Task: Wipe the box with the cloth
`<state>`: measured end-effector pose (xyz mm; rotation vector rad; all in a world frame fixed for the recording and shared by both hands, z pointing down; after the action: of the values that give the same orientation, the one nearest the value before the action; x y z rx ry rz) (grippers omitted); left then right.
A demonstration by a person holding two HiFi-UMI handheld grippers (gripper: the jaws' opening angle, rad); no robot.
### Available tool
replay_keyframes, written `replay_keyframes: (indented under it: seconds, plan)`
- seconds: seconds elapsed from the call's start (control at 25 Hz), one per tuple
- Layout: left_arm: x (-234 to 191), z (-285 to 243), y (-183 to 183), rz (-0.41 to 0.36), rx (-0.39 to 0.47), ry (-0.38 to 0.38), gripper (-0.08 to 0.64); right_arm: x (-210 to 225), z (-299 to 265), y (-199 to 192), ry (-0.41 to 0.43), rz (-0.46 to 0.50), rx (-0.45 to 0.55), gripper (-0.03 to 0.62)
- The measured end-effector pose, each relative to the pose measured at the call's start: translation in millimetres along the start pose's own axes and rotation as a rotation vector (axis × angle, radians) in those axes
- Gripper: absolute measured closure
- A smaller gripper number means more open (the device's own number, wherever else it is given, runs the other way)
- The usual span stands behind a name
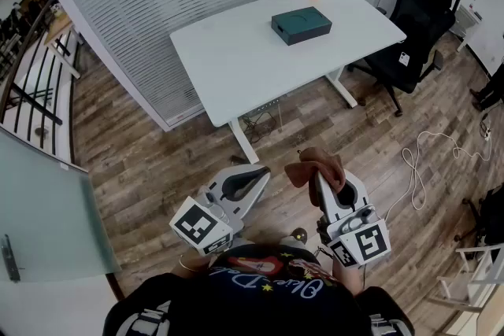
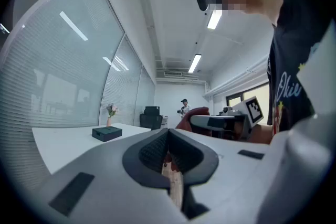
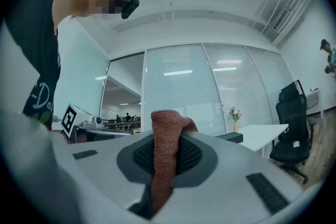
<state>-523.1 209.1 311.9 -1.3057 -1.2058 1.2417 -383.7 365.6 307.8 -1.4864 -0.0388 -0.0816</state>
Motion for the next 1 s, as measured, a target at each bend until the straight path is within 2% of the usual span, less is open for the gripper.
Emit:
replay_keyframes:
  seconds: [0.36,0.56,1.0]
  plan:
    - [10,-17,0,0.006,0.015,0.008,0.557,15,14,4,-0.008,0.005,0.013,0.558]
    - [18,-28,0,0.005,0.018,0.014,0.557,29,26,10,-0.018,-0.028,0.075,0.558]
    - [57,-67,-7,0.016,0.010,0.024,0.557,65,67,11,-0.002,-0.009,0.052,0.557]
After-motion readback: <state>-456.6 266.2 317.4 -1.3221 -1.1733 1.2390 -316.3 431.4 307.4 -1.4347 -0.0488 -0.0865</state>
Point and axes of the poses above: the fingertips, and each gripper's own axes: z backward along the fingers, x to its right, y out of its top, the point moved 8 cm from there along z, backward along the fingers, and after that the axes turned 10 degrees about y, right-handed, at the moved point
